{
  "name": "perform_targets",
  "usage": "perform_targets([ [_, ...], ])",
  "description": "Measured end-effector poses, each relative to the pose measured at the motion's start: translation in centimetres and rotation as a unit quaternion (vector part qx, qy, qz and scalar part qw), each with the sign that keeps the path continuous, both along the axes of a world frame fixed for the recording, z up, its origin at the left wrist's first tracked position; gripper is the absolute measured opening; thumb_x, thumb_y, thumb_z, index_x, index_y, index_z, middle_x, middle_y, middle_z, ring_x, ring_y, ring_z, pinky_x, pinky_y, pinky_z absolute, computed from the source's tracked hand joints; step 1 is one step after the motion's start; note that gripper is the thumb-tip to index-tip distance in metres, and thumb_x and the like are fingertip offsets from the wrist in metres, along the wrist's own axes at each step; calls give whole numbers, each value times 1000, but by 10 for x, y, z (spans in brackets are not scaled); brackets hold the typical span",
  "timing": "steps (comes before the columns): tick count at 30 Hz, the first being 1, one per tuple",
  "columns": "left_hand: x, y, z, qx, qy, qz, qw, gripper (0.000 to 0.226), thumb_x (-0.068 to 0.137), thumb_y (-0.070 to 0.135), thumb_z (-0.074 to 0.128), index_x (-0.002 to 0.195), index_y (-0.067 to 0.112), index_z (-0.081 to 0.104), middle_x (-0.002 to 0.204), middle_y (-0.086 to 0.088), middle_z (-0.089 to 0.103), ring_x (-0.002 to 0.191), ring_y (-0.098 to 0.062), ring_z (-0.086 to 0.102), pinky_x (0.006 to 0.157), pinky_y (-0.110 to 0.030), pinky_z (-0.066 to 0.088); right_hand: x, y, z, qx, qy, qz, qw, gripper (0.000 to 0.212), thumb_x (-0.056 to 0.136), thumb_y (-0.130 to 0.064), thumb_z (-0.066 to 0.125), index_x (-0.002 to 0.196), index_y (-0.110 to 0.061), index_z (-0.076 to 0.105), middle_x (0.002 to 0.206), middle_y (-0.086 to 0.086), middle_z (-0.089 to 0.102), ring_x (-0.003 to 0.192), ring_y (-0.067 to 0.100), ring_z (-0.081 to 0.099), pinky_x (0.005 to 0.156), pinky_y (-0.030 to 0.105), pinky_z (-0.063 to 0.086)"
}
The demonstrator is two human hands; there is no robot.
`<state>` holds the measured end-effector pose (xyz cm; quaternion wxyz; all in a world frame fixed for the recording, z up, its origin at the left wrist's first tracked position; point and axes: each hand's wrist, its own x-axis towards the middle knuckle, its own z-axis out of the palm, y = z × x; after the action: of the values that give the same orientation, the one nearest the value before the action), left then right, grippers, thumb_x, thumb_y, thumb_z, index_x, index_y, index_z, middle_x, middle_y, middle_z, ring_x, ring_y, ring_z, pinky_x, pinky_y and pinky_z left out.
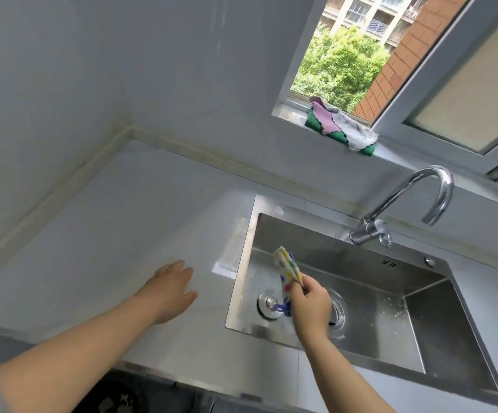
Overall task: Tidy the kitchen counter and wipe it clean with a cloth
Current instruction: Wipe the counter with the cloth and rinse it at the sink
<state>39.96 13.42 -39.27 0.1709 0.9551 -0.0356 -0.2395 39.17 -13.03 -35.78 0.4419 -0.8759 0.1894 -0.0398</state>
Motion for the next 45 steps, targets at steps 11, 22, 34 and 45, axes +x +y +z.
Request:
perform_targets([
  [11, 158, -127, 12, -4, -18, -7, 1000, 65, 98, 43, 41, 152, 15, 17, 160, -9, 9, 147, -27, 11, 119, -36, 17, 189, -128, 2, -91, -20, -127, 988, 18, 86, -9, 52, 72, -12, 63, 52, -9, 52, 62, 26, 53, 51, 29, 35],
  [22, 245, -164, -19, 68, 5, 2, 998, 76, 96, 47, 41, 153, 17, 0, 161, -7, -7, 147, -33, -3, 118, -45, 15, 272, -164, -62, -169, 1, -186, 968, 22, 91, -11, 51, 104, -8, 69, 86, 24, 67, 80, 41, 60, 66, 38, 42],
  [34, 268, -147, -42, 144, 79, -41, 986, 79, 98, 53, 29, 148, 24, -24, 151, 3, -39, 142, -31, -29, 116, -56, -1, 301, -148, -104, -192, -25, -170, 966, 44, 82, -2, 56, 125, -12, 62, 117, 16, 63, 110, 35, 55, 82, 42, 45],
  [45, 267, -141, -49, 139, 66, -56, 986, 77, 98, 53, 26, 146, 27, -28, 149, 5, -41, 140, -30, -33, 115, -57, -7, 303, -102, -117, -225, -70, -55, 970, 49, 74, -10, 45, 119, -6, 64, 126, 8, 63, 106, 36, 56, 80, 44, 47],
])
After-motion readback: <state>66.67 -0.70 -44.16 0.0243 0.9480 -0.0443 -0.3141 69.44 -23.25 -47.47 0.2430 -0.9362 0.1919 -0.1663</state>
